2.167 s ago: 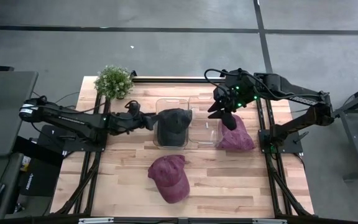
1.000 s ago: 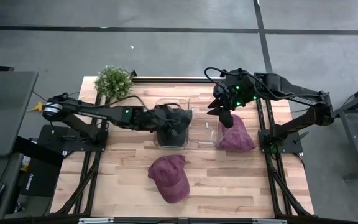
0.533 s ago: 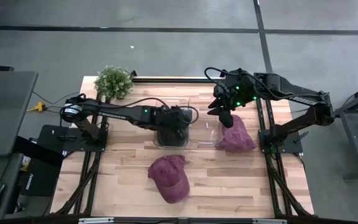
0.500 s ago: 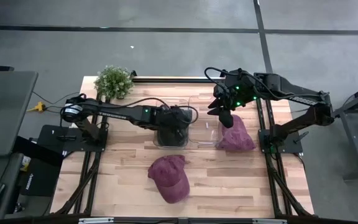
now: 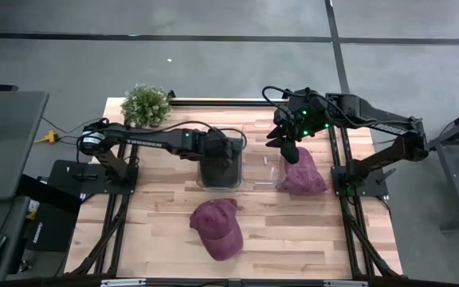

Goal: Pick & Place hat
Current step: Put the black cap into the left transparent bin

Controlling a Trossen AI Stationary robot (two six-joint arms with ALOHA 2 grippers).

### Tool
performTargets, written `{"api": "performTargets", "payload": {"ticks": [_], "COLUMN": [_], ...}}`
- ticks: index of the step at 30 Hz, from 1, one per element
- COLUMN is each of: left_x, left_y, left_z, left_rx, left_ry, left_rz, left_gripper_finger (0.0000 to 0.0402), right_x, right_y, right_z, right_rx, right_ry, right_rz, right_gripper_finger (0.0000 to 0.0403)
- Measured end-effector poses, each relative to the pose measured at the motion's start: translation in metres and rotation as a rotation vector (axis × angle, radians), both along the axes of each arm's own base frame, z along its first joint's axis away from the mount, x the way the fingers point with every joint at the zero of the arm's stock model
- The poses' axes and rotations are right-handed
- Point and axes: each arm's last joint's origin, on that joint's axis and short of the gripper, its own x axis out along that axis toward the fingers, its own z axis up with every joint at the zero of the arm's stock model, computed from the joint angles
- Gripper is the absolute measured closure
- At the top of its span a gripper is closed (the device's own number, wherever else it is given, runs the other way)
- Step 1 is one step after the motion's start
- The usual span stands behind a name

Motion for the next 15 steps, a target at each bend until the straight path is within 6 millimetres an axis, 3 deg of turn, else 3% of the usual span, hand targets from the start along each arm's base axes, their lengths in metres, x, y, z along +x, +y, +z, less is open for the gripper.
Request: {"api": "performTargets", "payload": {"ticks": [7,15], "left_x": [-0.005,0.012], "left_y": [0.011,0.010], "left_z": [-0.003,-0.023], "left_rx": [-0.057,-0.093], "left_ry": [0.039,0.048], "left_rz": [0.042,-0.009], "left_gripper_finger": [0.0401,0.0401], "right_x": [0.000,0.000], "right_y": [0.000,0.000], "right_z": [0.000,0.000], "right_rx": [0.000,0.000], "right_ry": [0.000,0.000], "right_rz": [0.000,0.000], "right_gripper_finger": [0.0274,0.0274]}}
